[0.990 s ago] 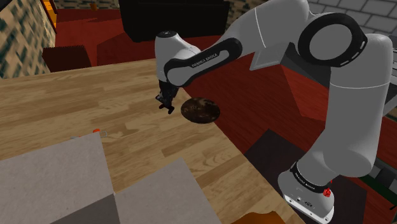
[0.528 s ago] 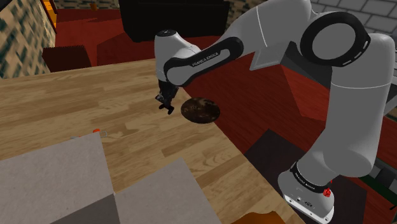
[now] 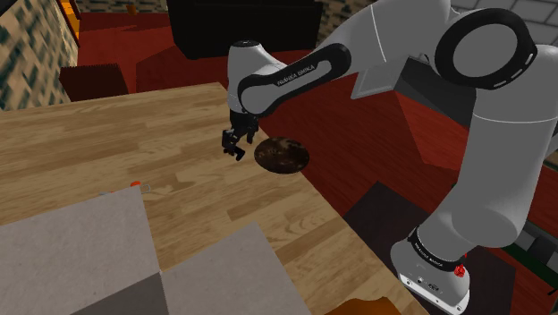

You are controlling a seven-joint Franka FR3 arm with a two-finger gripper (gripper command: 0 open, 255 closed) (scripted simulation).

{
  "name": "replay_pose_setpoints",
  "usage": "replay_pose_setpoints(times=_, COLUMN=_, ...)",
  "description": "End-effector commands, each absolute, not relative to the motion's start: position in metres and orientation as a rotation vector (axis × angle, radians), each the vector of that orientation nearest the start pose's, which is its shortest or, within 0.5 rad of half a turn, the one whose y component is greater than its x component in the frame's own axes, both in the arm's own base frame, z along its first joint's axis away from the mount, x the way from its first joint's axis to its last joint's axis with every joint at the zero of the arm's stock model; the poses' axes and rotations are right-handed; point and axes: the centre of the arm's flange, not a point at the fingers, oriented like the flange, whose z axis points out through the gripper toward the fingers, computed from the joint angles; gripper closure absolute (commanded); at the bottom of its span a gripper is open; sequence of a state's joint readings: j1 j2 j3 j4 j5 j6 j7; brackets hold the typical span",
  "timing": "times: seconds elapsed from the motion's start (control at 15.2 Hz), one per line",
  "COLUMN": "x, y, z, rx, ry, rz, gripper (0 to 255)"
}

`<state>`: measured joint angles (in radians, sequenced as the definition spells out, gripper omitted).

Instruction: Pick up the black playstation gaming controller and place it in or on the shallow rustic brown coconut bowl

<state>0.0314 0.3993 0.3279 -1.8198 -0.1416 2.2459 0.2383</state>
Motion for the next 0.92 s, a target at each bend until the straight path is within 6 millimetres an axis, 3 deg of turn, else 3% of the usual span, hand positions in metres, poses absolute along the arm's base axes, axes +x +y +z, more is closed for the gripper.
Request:
replay_pose_setpoints(times=0.0, x=0.611, y=0.207, z=0.323, rx=-3.096, ry=-0.28, rz=-0.068, gripper=0)
replay_pose_setpoints(times=0.26, x=0.612, y=0.208, z=0.304, rx=-3.096, ry=-0.28, rz=-0.068, gripper=0)
replay_pose_setpoints(times=0.79, x=0.612, y=0.208, z=0.305, rx=-3.096, ry=-0.28, rz=-0.068, gripper=0)
replay_pose_setpoints(times=0.86, x=0.612, y=0.208, z=0.305, rx=-3.096, ry=-0.28, rz=-0.068, gripper=255)
